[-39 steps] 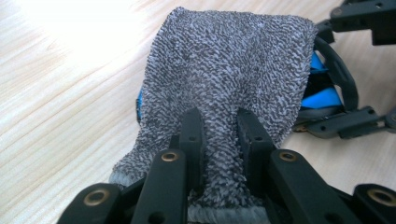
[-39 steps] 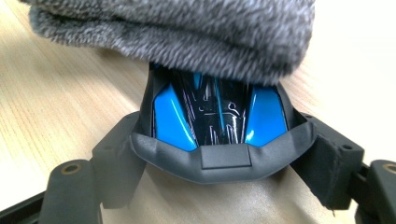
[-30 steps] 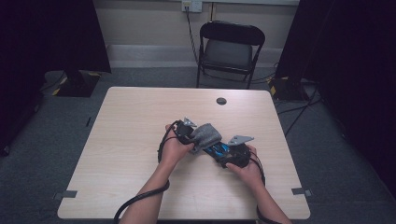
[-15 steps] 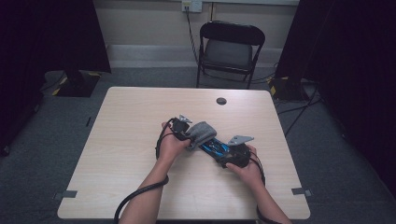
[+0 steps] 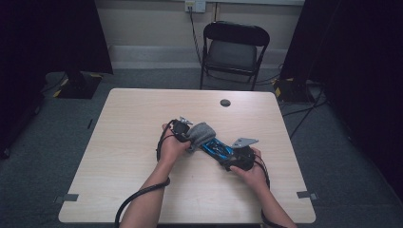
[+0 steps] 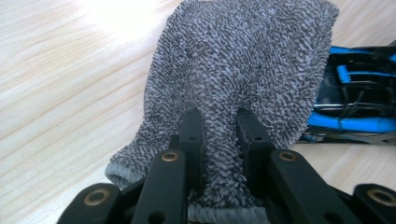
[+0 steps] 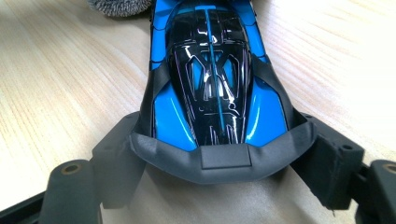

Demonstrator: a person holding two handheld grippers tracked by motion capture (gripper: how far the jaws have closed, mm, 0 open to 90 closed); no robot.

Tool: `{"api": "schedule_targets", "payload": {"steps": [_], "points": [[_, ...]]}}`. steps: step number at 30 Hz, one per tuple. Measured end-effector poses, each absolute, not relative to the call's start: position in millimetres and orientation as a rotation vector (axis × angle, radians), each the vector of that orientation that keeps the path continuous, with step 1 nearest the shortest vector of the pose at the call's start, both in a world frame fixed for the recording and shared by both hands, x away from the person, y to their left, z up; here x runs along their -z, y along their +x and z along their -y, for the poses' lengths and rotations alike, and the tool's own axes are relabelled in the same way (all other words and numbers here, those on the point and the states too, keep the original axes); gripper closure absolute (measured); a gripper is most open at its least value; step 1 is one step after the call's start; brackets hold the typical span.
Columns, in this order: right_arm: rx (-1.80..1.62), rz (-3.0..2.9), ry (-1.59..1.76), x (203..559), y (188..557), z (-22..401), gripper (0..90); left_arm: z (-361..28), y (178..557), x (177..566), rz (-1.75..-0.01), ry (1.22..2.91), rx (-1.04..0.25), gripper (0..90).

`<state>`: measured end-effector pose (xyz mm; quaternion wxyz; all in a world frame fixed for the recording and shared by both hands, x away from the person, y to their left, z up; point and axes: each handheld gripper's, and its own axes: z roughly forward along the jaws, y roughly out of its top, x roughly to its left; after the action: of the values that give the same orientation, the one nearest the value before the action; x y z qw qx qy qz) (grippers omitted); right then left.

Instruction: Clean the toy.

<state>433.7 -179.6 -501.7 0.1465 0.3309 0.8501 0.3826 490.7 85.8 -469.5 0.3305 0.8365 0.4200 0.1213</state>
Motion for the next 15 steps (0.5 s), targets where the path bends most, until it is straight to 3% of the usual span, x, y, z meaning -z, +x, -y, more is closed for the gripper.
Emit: {"api": "schedule_targets", "payload": {"steps": [15], "points": [[-1.102, -2.447, 0.952, 502, 434, 180, 23.6, -112, 490, 469, -1.153, 2.191, -0.406, 75.0]]}}
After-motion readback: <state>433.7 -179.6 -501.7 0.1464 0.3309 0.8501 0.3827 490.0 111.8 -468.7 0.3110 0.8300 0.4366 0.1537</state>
